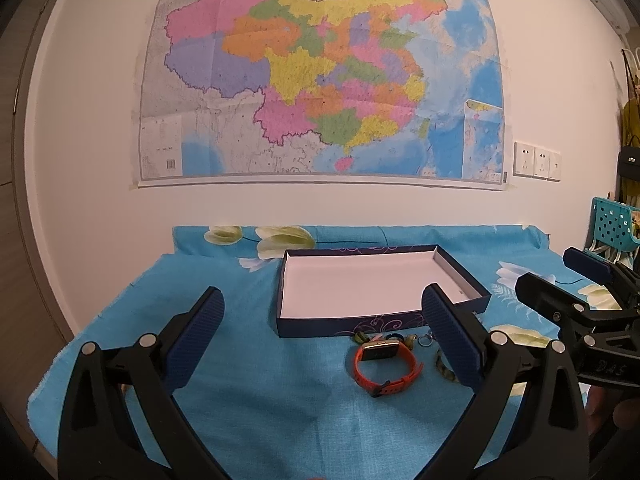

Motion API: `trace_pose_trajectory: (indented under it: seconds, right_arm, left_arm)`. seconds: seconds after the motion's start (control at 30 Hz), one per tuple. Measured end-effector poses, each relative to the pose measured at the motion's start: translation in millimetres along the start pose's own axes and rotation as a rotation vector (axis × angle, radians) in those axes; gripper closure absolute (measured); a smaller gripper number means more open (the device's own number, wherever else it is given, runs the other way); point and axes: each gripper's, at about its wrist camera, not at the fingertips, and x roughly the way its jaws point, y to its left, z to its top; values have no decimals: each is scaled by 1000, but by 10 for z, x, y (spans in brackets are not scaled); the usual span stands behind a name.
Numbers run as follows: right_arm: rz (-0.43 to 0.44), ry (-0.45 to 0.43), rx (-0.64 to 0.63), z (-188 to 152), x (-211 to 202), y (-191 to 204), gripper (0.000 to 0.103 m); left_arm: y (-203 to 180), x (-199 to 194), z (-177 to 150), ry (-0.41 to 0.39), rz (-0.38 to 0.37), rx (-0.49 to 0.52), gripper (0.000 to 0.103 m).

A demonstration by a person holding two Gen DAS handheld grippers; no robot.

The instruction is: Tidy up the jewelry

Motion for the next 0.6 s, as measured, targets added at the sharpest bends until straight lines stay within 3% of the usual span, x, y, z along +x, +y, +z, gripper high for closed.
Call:
trace_pose_trajectory:
  seconds: [0.17, 0.3, 0.4, 0.53, 0.6]
  right_arm:
    - [2, 48, 13, -25, 96, -63, 7]
    - [0, 160, -4, -122, 303, -113, 7]
    - [16, 256, 20, -223, 488, -187, 17]
    - [38, 381, 39, -369, 720, -248, 40]
    - [68, 444, 53, -449, 850, -280, 46]
  left_arm:
    - [12, 100, -48, 42, -26, 11, 6]
    - [-4, 301, -120, 123, -52, 38, 6]
    - [-39, 491, -199, 198, -80, 59, 6]
    - [-47, 731, -299, 288, -118, 65, 6]
    - [-48, 868, -332, 337, -128, 71, 12]
